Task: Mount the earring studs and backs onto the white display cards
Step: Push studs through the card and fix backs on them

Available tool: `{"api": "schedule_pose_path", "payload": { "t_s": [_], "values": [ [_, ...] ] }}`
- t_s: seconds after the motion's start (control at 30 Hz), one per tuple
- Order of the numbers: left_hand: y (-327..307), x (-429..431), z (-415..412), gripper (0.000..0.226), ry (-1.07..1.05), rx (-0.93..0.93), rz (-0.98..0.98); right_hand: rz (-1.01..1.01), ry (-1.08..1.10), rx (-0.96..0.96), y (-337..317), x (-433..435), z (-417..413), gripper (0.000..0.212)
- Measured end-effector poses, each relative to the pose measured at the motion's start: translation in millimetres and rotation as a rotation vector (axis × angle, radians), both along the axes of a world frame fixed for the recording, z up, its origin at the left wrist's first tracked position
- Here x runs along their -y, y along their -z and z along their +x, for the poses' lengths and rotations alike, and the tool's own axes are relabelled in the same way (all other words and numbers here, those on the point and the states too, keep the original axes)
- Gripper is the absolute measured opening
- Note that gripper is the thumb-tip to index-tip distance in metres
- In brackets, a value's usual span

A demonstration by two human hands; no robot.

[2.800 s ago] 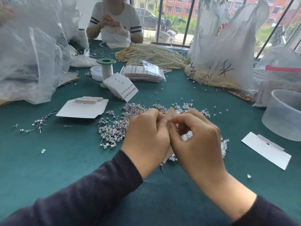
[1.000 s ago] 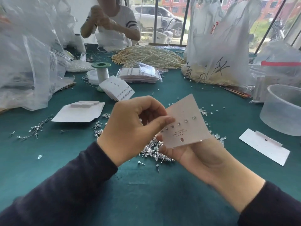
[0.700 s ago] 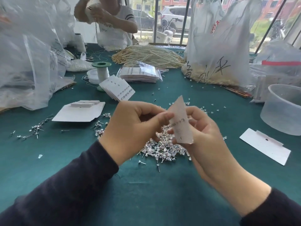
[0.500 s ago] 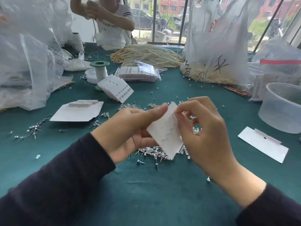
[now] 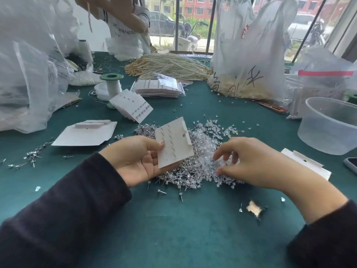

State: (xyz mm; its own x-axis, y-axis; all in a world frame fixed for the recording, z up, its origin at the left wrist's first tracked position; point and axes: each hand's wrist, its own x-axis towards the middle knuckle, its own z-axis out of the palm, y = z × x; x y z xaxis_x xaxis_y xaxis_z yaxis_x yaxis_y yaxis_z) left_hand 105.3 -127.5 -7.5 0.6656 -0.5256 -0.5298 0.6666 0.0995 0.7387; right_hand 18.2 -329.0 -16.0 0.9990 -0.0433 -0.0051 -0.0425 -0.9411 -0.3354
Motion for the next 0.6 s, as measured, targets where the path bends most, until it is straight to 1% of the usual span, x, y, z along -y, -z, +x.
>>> {"api": "schedule_pose_path", "payload": {
  "t_s": [0.1, 0.17, 0.27, 0.37, 0.43, 0.5, 0.6],
  "values": [
    [0.5, 0.2, 0.1, 0.030, 0.002, -0.003, -0.006, -0.022, 0.027, 0.082, 3.3, -0.8, 3.2, 0.007],
    [0.7, 0.4, -0.3, 0.029, 0.010, 0.003, -0.001, -0.022, 0.055, 0.124, 4.3, 1.5, 4.3, 0.011],
    [1.2, 0.8, -1.4, 0.027, 0.026, 0.010, -0.003, 0.014, 0.089, 0.157, 5.1, 2.5, 5.4, 0.012],
    [1.3, 1.6, -2.7, 0.024, 0.038, 0.004, -0.015, 0.063, 0.129, 0.247, 3.8, 4.4, 6.6, 0.013],
    [1.0, 2.4, -3.7, 0.023, 0.037, 0.003, -0.021, 0.131, 0.148, 0.301, 2.4, 5.3, 6.3, 0.014],
    [0.7, 3.1, -4.3, 0.022, 0.032, 0.012, -0.016, 0.203, 0.159, 0.300, 0.5, 5.3, 5.8, 0.016],
    [-0.1, 2.8, -4.6, 0.024, 0.024, 0.031, -0.017, 0.277, 0.150, 0.226, -0.7, 4.6, 5.1, 0.014]
  ]
}}
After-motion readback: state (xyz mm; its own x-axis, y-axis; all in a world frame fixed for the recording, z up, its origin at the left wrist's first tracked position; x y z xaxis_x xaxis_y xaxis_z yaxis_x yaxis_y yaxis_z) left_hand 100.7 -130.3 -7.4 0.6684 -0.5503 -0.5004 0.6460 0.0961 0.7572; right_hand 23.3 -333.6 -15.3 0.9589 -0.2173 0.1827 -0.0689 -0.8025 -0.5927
